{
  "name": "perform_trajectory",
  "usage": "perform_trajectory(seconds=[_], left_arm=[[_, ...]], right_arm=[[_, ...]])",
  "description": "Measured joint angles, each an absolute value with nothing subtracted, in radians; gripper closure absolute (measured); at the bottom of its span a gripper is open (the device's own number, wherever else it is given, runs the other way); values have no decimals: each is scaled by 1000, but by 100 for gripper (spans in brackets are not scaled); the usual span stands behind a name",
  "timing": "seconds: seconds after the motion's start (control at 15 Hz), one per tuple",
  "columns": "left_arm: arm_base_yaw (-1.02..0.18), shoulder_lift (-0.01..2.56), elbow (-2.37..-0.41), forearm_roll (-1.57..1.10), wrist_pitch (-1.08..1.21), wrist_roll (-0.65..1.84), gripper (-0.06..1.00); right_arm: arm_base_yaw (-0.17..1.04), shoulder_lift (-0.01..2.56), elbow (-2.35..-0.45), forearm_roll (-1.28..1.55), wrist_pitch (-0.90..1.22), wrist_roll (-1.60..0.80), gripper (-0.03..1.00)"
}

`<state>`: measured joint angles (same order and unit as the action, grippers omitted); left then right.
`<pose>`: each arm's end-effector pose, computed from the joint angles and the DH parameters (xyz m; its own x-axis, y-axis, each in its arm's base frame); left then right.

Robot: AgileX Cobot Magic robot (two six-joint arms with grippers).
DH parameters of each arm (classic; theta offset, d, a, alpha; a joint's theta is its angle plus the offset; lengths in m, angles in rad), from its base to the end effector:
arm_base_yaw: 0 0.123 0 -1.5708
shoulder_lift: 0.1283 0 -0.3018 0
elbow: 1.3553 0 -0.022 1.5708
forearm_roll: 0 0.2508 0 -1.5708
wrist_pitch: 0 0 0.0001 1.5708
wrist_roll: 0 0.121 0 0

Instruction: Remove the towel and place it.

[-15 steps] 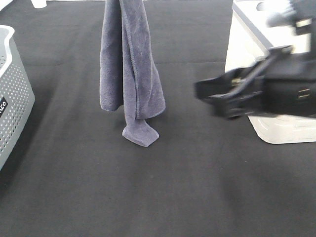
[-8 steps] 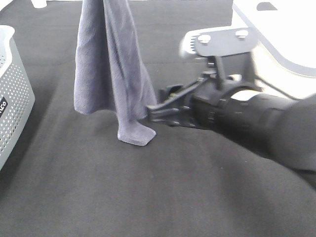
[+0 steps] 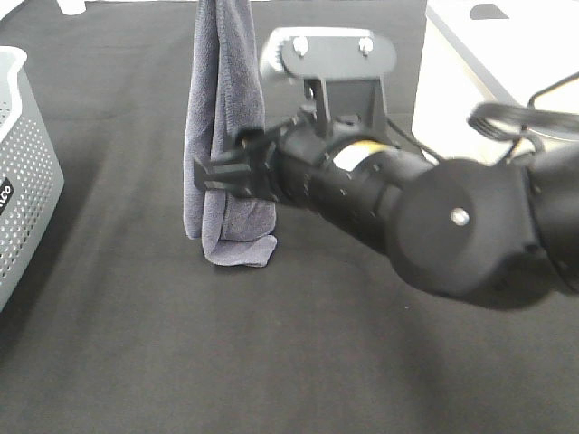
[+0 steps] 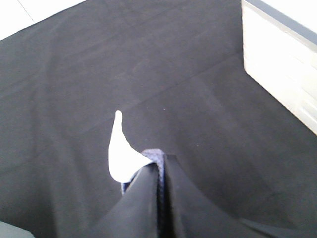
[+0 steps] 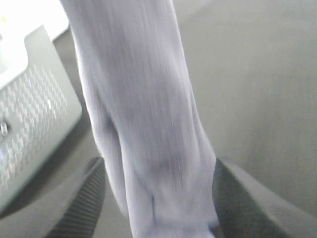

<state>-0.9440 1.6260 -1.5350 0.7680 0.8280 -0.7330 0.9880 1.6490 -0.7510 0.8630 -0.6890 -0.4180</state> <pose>0.2775 -0.2775 0.3763 -0.4299 0.3684 -0.8243 0.3989 0.8965 0.1926 0.2420 0.2611 0.2184 -0.3128 0.0197 -0.9496 -0.4013 0.9034 0.1510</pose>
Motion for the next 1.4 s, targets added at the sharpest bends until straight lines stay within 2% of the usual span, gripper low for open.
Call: perform_trajectory(seconds=[0.4, 0.73, 1.07, 1.4], left_arm=[[-944, 1626, -1535, 755, 808, -733, 94], [-944, 1626, -1535, 750, 808, -733, 94], [-944, 1626, -1535, 754, 808, -733, 94], [-944, 1626, -1535, 754, 808, -733, 94]], right_arm=[[988, 1690, -811, 886, -711, -418, 34], [988, 1753, -812, 959, -882, -420, 34], [988, 1756, -812, 1239, -890, -665, 34], [988, 1914, -814, 1153, -857, -637, 34]])
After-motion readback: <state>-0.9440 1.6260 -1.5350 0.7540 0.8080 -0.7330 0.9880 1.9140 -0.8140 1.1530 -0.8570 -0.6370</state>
